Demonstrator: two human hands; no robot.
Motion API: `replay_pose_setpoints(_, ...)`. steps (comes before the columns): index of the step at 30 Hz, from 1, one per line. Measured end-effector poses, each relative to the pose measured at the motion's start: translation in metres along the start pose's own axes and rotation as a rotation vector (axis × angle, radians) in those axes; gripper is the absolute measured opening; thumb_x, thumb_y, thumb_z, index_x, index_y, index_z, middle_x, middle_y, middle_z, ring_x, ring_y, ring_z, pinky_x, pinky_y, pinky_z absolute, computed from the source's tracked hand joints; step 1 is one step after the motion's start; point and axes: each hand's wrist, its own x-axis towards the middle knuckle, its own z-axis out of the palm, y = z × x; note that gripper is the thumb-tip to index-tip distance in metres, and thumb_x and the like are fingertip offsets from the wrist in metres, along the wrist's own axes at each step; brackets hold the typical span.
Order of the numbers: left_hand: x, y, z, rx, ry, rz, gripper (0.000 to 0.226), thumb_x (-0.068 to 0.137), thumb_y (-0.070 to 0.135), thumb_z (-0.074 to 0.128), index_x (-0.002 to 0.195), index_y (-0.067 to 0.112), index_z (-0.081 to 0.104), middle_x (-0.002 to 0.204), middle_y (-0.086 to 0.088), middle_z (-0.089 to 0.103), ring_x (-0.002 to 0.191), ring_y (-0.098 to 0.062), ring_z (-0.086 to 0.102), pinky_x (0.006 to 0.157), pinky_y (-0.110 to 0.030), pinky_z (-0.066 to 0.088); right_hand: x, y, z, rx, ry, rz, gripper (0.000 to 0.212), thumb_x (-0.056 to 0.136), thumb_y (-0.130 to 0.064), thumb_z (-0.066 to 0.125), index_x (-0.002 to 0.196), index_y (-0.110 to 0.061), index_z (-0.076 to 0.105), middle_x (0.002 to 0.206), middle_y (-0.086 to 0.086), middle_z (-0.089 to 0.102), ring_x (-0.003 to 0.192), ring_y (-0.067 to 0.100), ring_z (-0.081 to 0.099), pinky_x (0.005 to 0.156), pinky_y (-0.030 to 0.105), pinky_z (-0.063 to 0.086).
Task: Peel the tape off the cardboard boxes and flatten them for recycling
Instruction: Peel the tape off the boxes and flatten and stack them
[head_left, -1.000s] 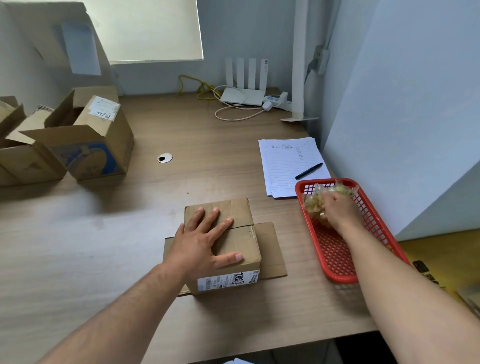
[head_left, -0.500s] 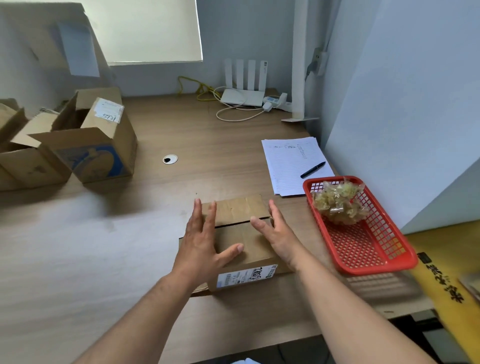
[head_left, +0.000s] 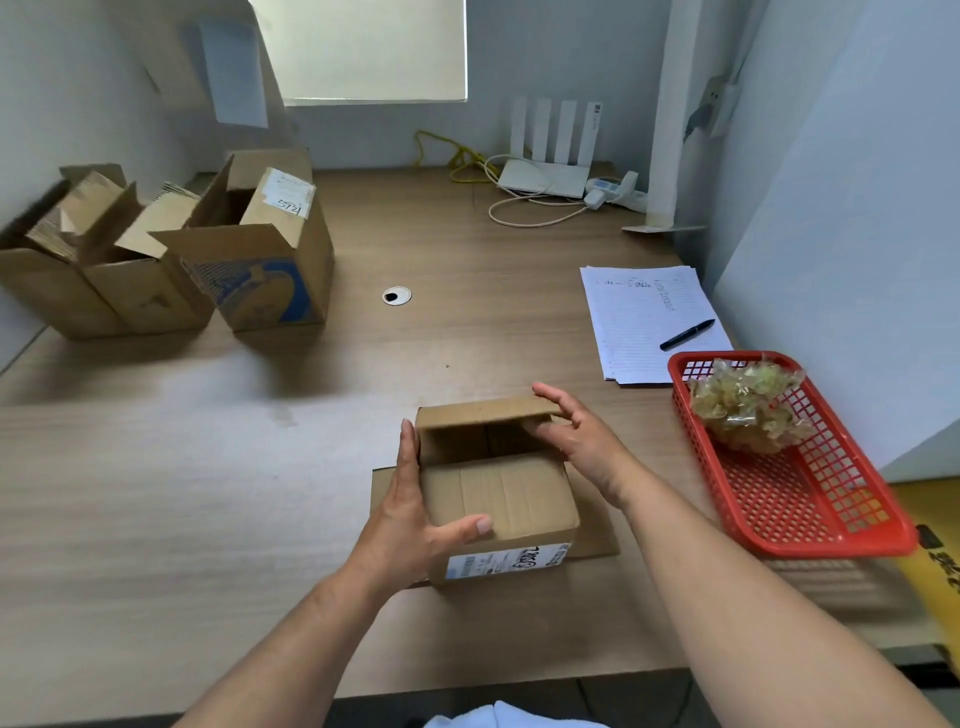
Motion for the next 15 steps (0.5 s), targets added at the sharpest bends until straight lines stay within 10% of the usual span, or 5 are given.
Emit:
replay_pose_setpoints(4,0.002,0.0,0.002,-0.023,-0.018,0.008,0.122,0.053,0.064,0.076,0.133,0.063,-0.015,0.145,0.028,0.01,0.138,-0.004,0.024,0.116,-0.038,0.029,0.012,-0.01,0.006,0.166,0.184,0.007,0.026,0.089,-0.041,0.063,0.079,-0.019,0.052,0.077,-0.001,0.051,0.076,0.013,0.045,0.067,0.023,0.034)
replay_pose_setpoints(9,0.004,-0.001,0.002,-0.031,-0.035,0.032,0.1,0.052,0.088,0.062,0.137,0.053,0.022,0.159,0.016,0.013,0.144,-0.008,0.023,0.116,-0.039,0.031,0.022,0.0,0.012,0.452,0.293,0.122,0.033,0.087,-0.043,0.065,0.092,-0.011,0.061,0.103,0.013,0.067,0.092,0.023,0.061,0.09,0.041,0.049)
replay_pose_setpoints(12,0.006,0.013,-0.003,-0.189,0.041,-0.016,0.05,0.079,0.073,0.052,0.112,0.036,0.058,0.154,0.014,0.03,0.138,0.003,0.028,0.107,-0.016,0.03,0.025,0.002,0.012,0.555,0.3,0.15,0.026,0.086,-0.036,0.068,0.09,-0.012,0.059,0.095,0.014,0.065,0.084,0.023,0.06,0.082,0.042,0.052)
replay_pose_setpoints(15,0.016,0.02,-0.011,-0.506,0.112,-0.182,0.052,0.097,0.055,0.035,0.109,0.017,0.069,0.13,0.011,0.061,0.121,-0.008,0.054,0.097,-0.025,0.043,0.028,-0.006,0.012,0.574,0.323,0.153,0.017,0.091,-0.028,0.063,0.086,-0.014,0.056,0.085,0.005,0.065,0.068,0.014,0.062,0.066,0.027,0.053)
